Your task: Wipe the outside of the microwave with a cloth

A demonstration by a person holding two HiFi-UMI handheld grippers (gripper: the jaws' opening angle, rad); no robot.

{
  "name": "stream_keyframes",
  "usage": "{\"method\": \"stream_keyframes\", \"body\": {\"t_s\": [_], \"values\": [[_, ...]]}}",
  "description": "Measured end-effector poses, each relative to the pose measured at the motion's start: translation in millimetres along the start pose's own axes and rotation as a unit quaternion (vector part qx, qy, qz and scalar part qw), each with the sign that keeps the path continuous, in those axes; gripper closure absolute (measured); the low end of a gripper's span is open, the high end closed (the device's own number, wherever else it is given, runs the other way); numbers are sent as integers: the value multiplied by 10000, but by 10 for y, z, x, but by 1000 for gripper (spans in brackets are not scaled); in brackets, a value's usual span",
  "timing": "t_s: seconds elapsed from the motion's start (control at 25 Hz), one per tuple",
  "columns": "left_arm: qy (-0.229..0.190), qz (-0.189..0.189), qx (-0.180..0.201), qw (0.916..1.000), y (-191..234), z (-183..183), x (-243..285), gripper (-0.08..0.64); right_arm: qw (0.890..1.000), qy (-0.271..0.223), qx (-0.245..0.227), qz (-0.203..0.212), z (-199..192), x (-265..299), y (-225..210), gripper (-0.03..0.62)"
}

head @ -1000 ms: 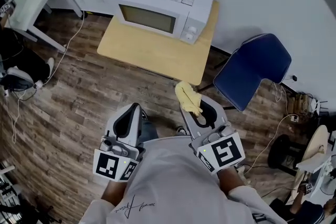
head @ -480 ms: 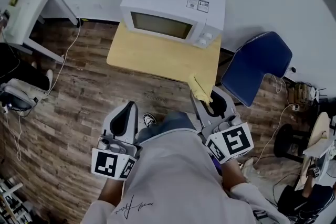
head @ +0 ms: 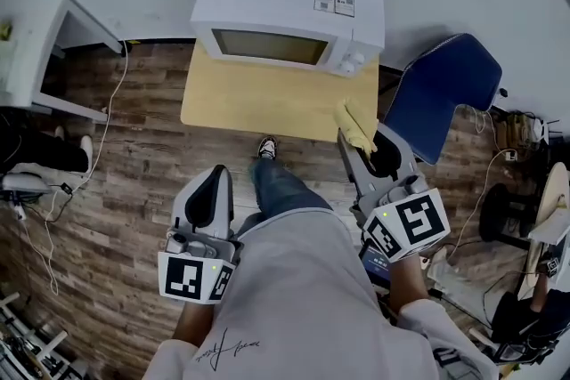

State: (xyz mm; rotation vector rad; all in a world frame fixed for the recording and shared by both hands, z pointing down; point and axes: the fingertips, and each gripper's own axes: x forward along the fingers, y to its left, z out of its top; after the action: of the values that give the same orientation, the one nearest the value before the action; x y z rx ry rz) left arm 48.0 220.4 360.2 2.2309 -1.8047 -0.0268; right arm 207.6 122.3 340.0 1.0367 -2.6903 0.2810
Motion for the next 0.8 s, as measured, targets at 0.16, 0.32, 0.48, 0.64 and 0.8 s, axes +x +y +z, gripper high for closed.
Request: {"method": "stream_keyframes", "body": {"t_s": [0.16,0.32,0.48,0.64,0.8], "values": [[-22,-149,140,9998,197,162,359,563,9999,-35,-29,-148,135,254,-176,485],[9,-360,244,9991,386,347,794,565,9998,82,74,-136,255,569,-357,485],[-4,-680,259,9973,473,482,1170,565,9994,123,223,-230,367,795,-608,483],[-78,-840,222,9962,517,598,1490,565,9981,128,534,-293,447,950,-888,474],[-117,-986,297,9946,537,682,1791,566,9943,57,952,-471,530,1085,-1218,476]]}}
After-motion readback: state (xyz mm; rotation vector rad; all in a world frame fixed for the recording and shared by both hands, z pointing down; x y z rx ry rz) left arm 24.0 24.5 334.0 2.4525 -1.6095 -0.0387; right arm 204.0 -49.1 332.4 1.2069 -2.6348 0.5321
